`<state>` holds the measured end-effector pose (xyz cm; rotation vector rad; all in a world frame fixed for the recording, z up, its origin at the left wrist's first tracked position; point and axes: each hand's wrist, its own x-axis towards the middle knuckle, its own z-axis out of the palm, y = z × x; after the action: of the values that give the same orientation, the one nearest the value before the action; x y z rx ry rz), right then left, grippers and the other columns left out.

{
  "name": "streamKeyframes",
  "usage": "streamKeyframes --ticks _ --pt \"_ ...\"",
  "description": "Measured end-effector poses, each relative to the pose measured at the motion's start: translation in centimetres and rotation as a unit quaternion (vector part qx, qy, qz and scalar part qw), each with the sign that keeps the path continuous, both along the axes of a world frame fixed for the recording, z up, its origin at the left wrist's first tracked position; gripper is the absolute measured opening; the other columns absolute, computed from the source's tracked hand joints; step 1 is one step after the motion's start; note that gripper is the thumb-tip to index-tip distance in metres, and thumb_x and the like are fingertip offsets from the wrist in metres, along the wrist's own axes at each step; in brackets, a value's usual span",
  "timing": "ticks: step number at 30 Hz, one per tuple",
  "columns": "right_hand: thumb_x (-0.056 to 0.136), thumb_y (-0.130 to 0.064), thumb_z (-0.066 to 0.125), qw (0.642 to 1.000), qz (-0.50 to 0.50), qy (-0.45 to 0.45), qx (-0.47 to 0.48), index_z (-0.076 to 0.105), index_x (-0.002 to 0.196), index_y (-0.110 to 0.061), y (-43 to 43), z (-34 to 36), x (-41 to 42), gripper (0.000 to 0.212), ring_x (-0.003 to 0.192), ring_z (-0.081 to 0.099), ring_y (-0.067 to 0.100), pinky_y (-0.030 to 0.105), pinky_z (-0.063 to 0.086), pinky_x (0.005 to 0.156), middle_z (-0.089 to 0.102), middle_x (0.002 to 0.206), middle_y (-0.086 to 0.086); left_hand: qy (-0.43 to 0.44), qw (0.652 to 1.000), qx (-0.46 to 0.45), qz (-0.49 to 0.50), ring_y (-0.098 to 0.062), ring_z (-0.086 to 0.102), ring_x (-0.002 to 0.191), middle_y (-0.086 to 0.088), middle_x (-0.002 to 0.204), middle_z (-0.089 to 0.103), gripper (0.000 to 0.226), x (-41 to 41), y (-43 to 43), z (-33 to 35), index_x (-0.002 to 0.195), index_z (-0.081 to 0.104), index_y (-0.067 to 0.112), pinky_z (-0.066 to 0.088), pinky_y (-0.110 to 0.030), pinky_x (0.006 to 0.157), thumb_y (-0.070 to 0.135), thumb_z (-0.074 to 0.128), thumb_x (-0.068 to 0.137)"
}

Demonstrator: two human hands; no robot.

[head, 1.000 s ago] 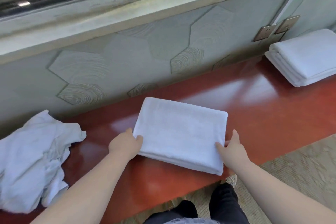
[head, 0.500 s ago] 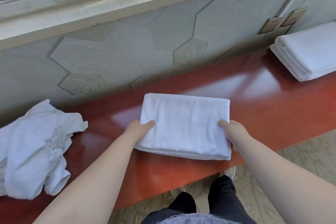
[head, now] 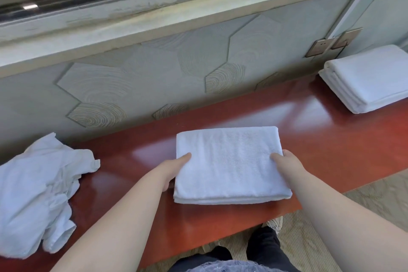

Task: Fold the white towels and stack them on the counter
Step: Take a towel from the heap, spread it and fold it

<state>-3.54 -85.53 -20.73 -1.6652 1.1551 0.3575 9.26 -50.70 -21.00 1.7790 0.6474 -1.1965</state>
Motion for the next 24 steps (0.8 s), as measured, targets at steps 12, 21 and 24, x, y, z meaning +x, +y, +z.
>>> streamKeyframes --ticks 12,21,24 --pt "0.100 -0.044 0.049 0.997 0.070 0.013 0.000 0.057 0.129 -0.022 -2.2 -1.0 0.3 0.037 0.106 0.065 0.028 0.052 0.051 0.100 0.068 0.117 0.001 -0.213 0.975 0.021 -0.052 -0.013 0.074 0.087 0.007 0.098 0.077 0.036 -1.6 -0.6 -1.3 0.106 0.067 0.024 0.059 -0.033 0.074 0.057 0.064 0.093" --pt "0.105 -0.047 0.043 0.980 0.160 0.012 -0.116 0.049 0.121 -0.018 -2.3 0.6 1.5 0.034 0.092 0.057 0.024 0.038 0.040 0.080 0.059 0.096 -0.006 -0.213 0.977 0.020 0.024 -0.022 0.072 0.089 -0.003 0.104 0.072 0.029 -1.8 -2.6 -1.1 0.114 0.058 0.015 0.057 -0.037 0.073 0.037 0.065 0.097" --pt "0.105 -0.048 0.044 0.978 0.178 0.008 -0.113 0.048 0.118 -0.021 -3.8 2.0 1.4 0.031 0.093 0.058 0.023 0.037 0.041 0.079 0.060 0.098 -0.004 -0.166 0.983 -0.039 0.063 -0.028 0.077 0.084 -0.009 0.095 0.079 0.028 -1.8 -4.8 0.7 0.104 0.068 0.010 0.061 -0.038 0.075 0.037 0.068 0.097"
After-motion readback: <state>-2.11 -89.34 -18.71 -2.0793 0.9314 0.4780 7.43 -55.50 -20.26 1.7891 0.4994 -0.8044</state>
